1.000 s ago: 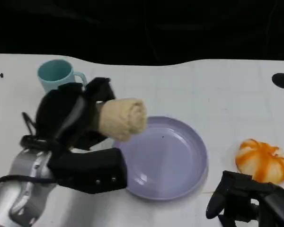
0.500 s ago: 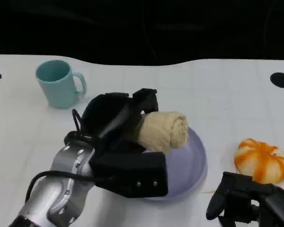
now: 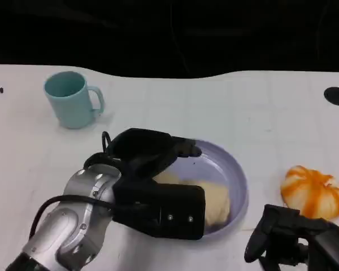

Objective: Grasp the towel on the left side of the plate with the left hand and place it into the plate.

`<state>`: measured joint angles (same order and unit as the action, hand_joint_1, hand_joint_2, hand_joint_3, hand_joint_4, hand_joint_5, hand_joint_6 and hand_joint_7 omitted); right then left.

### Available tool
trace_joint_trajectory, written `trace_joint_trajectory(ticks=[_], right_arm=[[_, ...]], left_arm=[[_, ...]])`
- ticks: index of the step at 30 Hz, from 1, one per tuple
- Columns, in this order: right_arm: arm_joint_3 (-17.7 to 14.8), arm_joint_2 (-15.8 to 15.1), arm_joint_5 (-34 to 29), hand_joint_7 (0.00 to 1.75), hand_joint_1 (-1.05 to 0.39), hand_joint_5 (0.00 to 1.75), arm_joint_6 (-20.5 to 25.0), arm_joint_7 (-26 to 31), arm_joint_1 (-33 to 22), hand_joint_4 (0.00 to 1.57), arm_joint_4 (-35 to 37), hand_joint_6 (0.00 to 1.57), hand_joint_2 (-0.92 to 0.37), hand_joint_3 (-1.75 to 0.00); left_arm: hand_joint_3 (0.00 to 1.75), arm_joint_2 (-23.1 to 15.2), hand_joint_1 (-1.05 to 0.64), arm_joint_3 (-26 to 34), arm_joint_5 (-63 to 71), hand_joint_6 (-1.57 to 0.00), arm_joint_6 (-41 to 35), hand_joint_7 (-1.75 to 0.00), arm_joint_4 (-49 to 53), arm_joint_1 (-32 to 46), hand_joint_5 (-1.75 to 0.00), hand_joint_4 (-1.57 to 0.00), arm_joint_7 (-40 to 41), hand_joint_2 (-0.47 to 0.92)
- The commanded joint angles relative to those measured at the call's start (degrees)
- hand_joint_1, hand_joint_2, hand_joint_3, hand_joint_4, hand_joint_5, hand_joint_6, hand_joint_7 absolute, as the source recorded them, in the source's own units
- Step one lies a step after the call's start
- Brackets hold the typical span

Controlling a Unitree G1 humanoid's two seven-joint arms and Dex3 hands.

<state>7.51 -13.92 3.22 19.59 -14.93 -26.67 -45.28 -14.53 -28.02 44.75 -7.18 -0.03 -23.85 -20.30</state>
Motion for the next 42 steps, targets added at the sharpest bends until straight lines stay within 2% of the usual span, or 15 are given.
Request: trace_joint_trajectory(ticks=[1, 12, 17, 21, 24, 26, 29, 32, 33, 34, 35, 37, 39, 42], right_arm=[[-0.3, -0.3, 0.5, 1.47, -0.02, 1.75, 0.5, 0.1, 0.0, 0.75, -0.5, 0.62, -0.56, -1.16], [0.4, -0.1, -0.2, 1.46, -0.04, 1.75, -0.4, 0.4, 0.1, 0.75, 0.0, 0.63, -0.56, -1.14], [0.3, 0.0, 0.1, 1.46, -0.05, 1.75, 0.0, 0.5, 0.2, 0.74, -0.2, 0.63, -0.56, -1.14], [-0.1, -0.3, 0.3, 1.45, -0.06, 1.75, 0.1, 0.2, 0.4, 0.74, 0.0, 0.63, -0.56, -1.13], [0.0, -0.2, 0.6, 1.45, -0.05, 1.75, 0.7, 0.3, 0.5, 0.74, -0.3, 0.63, -0.56, -1.13], [0.1, -0.2, 0.5, 1.45, -0.05, 1.75, 1.0, 0.4, 0.5, 0.74, -0.4, 0.63, -0.56, -1.13], [0.3, -0.1, 0.5, 1.45, -0.05, 1.75, 1.6, 0.6, 0.5, 0.73, -0.7, 0.63, -0.56, -1.12], [0.4, 0.0, 0.8, 1.44, -0.04, 1.75, 1.7, 0.6, 0.5, 0.74, -0.8, 0.63, -0.57, -1.12], [0.4, 0.0, 0.9, 1.44, -0.04, 1.75, 1.8, 0.6, 0.6, 0.74, -0.9, 0.63, -0.57, -1.12], [0.3, 0.0, 1.0, 1.45, -0.04, 1.75, 1.9, 0.6, 0.7, 0.74, -0.8, 0.63, -0.57, -1.12], [0.3, 0.1, 1.1, 1.45, -0.04, 1.75, 1.9, 0.5, 0.8, 0.74, -0.8, 0.63, -0.57, -1.12], [0.2, 0.1, 1.3, 1.45, -0.04, 1.75, 2.1, 0.5, 0.9, 0.74, -0.7, 0.63, -0.58, -1.12], [0.1, 0.1, 1.4, 1.45, -0.04, 1.75, 2.2, 0.5, 1.0, 0.74, -0.8, 0.63, -0.58, -1.13], [0.0, -0.2, 1.2, 1.45, -0.04, 1.75, 1.8, 0.4, 1.1, 0.73, -0.5, 0.63, -0.57, -1.13]], left_arm=[[0.17, -1.6, -0.69, 0.3, -0.2, -0.32, 0.1, 0.0, -1.8, -0.6, -0.37, -0.33, -2.2, 0.92], [0.17, -6.2, -0.73, 5.3, -4.5, -0.27, 0.9, -0.01, -10.4, 1.9, -0.38, -0.29, -5.9, 0.92], [0.17, -8.5, -0.71, 12.0, -12.2, -0.31, 0.0, -0.02, -16.5, 6.8, -0.4, -0.31, -7.7, 0.92], [0.14, -7.1, -0.66, 18.1, -22.5, -0.34, -2.4, -0.03, -20.3, 11.7, -0.44, -0.37, -8.9, 0.92], [0.17, -6.0, -0.62, 21.1, -27.6, -0.37, -2.5, -0.04, -23.4, 15.8, -0.49, -0.4, -7.4, 0.92], [0.18, -3.4, -0.57, 23.8, -32.2, -0.4, -4.5, -0.05, -25.9, 18.8, -0.53, -0.41, -6.1, 0.92], [0.19, 0.3, -0.45, 27.5, -37.9, -0.48, -6.7, -0.09, -29.4, 23.2, -0.64, -0.52, -3.5, 0.92], [0.21, 4.4, -0.3, 30.4, -42.6, -0.64, -6.9, -0.16, -31.8, 27.6, -0.79, -0.65, 0.0, 0.92], [0.24, 6.5, -0.24, 31.3, -44.9, -0.72, -6.6, -0.24, -32.4, 29.2, -0.92, -0.67, 1.5, 0.9], [0.48, 8.2, -0.15, 31.9, -46.9, -0.82, -6.7, -0.47, -32.9, 30.5, -1.12, -0.7, 2.7, 0.79], [0.78, 9.9, -0.12, 32.5, -48.9, -0.8, -7.9, -0.71, -33.9, 32.0, -1.23, -0.71, 4.0, 0.65], [1.19, 12.7, -0.11, 33.3, -52.2, -0.79, -10.7, -1.1, -36.1, 34.5, -1.43, -0.78, 6.5, 0.49], [1.25, 14.2, -0.11, 33.3, -54.3, -0.77, -13.5, -1.26, -38.3, 36.7, -1.53, -0.8, 8.5, 0.5], [1.23, 14.8, -0.09, 33.3, -57.3, -0.7, -18.1, -1.36, -40.6, 39.4, -1.62, -0.77, 10.0, 0.54]])
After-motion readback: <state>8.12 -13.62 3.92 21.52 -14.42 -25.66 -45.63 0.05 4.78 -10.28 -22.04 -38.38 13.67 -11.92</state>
